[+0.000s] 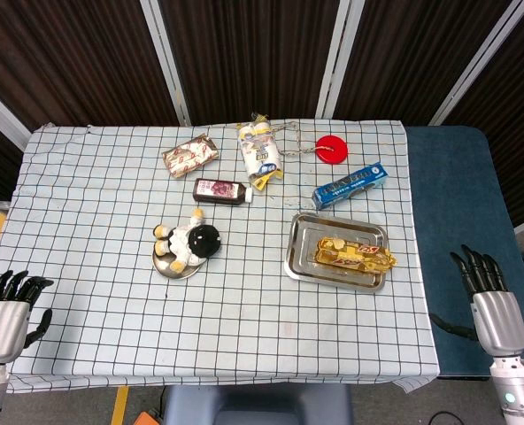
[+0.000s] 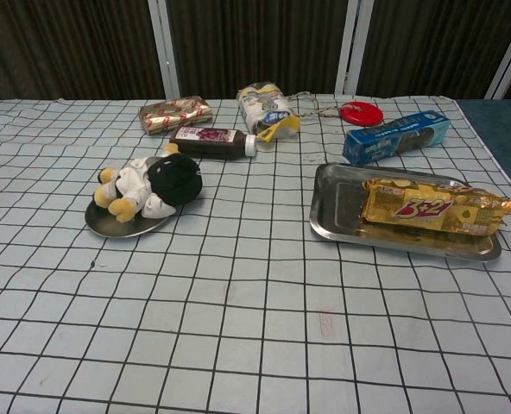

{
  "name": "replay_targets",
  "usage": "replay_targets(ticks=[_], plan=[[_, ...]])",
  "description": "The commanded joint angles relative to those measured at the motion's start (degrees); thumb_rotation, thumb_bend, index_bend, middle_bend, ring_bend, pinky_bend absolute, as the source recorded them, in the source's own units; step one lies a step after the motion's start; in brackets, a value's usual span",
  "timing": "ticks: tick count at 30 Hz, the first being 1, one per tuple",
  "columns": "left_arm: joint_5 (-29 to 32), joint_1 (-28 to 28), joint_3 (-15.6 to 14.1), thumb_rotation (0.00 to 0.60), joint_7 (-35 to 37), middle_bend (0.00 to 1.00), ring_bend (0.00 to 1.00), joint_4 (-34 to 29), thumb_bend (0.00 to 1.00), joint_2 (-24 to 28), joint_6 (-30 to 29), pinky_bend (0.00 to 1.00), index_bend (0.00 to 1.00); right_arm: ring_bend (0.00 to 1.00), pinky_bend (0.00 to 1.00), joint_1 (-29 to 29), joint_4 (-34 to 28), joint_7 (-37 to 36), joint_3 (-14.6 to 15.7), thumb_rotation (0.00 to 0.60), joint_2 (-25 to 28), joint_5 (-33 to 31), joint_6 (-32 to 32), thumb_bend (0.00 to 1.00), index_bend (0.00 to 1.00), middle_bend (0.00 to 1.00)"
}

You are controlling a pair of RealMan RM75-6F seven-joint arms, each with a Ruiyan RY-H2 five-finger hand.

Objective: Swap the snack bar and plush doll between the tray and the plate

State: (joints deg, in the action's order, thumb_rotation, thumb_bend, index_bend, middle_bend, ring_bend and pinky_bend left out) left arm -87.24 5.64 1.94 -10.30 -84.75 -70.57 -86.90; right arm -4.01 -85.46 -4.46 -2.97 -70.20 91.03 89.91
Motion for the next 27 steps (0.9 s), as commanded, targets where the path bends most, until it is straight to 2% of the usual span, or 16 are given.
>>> replay_targets(ticks=[1, 14, 20, 23, 27], plan=[[0.1, 0.0, 0.0, 0.600, -0.1, 0.27, 0.15, 0.0, 0.42, 0.0, 0.2, 0.12, 0.28, 0.00, 0.08, -0.1, 0.0, 0.3, 0.0, 0.600, 0.0, -0.2, -0.3, 0.12, 0.00, 0.00], [0.3, 0.0, 0.3, 0.600, 0.8, 0.27, 0.15, 0.3, 0.42, 0.1, 0.0, 0.12, 0.28, 0.02, 0.08, -1.8, 2.7, 1.5, -1.9, 0.600, -2.7, -1.1, -1.3, 0.12, 0.00, 0.00], [-0.6, -0.3, 0.3, 0.600, 0.8, 0.27, 0.15, -0.6, 0.42, 0.5, -1.2, 0.12, 0.28, 0.05, 0.08, -6.4, -1.5, 5.1, -3.1, 0.600, -0.7, -3.0, -9.1, 0.12, 0.03, 0.00], [-0.9, -0.5, 0.2, 0.600, 0.6, 0.27, 0.15, -1.0, 0.42, 0.7, -1.7, 0.12, 0.28, 0.07, 0.08, -9.7, -5.2, 7.6, -4.8, 0.600, 0.4, -6.9, -15.5, 0.12, 0.06, 0.00], [-0.4, -0.6, 0.5, 0.600, 0.8, 0.27, 0.15, -1.0, 0.42, 0.9, -1.7, 0.12, 0.29, 0.09, 0.08, -13.9, -6.8, 10.7, -7.3, 0.600, 0.1, -12.1, -22.1, 0.12, 0.10, 0.01]])
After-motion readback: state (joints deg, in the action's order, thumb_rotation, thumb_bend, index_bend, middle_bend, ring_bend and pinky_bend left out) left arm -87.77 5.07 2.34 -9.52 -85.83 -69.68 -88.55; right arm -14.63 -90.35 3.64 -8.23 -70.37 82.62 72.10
